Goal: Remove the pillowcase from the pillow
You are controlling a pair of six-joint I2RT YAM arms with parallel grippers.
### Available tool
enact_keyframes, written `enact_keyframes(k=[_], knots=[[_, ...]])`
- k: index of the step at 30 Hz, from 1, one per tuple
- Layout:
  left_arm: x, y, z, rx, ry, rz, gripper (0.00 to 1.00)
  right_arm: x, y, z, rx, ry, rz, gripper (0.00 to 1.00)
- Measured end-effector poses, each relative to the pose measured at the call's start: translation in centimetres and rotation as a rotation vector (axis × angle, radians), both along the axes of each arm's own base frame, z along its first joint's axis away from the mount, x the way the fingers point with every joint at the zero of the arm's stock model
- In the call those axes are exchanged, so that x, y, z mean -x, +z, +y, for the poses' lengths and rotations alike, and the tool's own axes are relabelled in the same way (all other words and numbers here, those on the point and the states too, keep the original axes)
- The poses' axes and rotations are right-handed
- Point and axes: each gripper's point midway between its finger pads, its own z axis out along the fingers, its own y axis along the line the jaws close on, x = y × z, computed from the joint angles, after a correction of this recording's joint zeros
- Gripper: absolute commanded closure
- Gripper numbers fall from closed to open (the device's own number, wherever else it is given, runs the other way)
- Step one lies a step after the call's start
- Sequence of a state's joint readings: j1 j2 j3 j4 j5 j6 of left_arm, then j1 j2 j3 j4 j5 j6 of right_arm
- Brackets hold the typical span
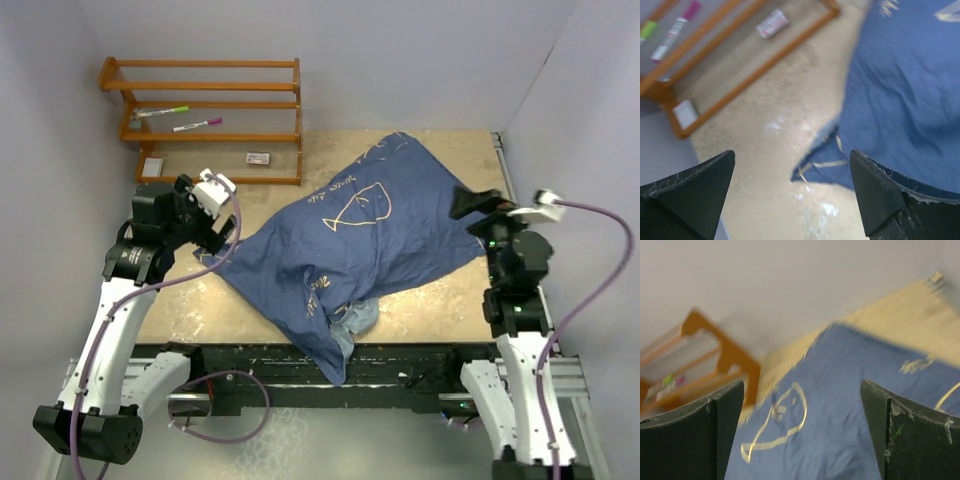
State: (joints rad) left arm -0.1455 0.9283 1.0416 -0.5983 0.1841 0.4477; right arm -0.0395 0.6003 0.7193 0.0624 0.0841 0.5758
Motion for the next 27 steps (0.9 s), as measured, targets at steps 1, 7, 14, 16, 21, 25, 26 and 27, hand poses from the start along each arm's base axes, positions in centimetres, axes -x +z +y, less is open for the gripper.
enact_keyframes(k=[1,7,14,16,21,25,26,27], knots=[[1.0,-0.8,-0.3,-0.014,-0.042,0.041,0.01,-0.3,-1.1,1.5,0.000,0.057,0.024,0.00],[5.1,-4.9,-1.8,-0.040,-0.212,0.254,0.01,3.5,-11.6,20.4,0.242,0.597,0.302,0.00],[5.4,-7.9,-2.0,-0.030,-0.236,0.404,0.01,11.4,-21.1,31.0,0.725,0.851,0.427,0.00],[5.2,-8.1,-1.5,-0.022,-0.220,0.410,0.01,12.6,-21.9,32.7,0.799,0.887,0.419,0.00],[4.3,-8.5,1.5,0.019,-0.130,0.420,0.01,14.9,-23.5,36.0,0.898,0.975,0.406,0.03],[3.9,-9.7,3.5,0.018,-0.081,0.450,0.01,15.8,-26.4,37.0,0.969,1.011,0.456,0.09],[4.0,-9.9,3.5,0.018,-0.084,0.453,0.01,15.9,-27.2,37.0,0.985,1.012,0.474,0.11],[4.1,-10.0,3.5,0.022,-0.087,0.454,0.01,16.1,-28.2,36.8,1.002,1.011,0.499,0.14]])
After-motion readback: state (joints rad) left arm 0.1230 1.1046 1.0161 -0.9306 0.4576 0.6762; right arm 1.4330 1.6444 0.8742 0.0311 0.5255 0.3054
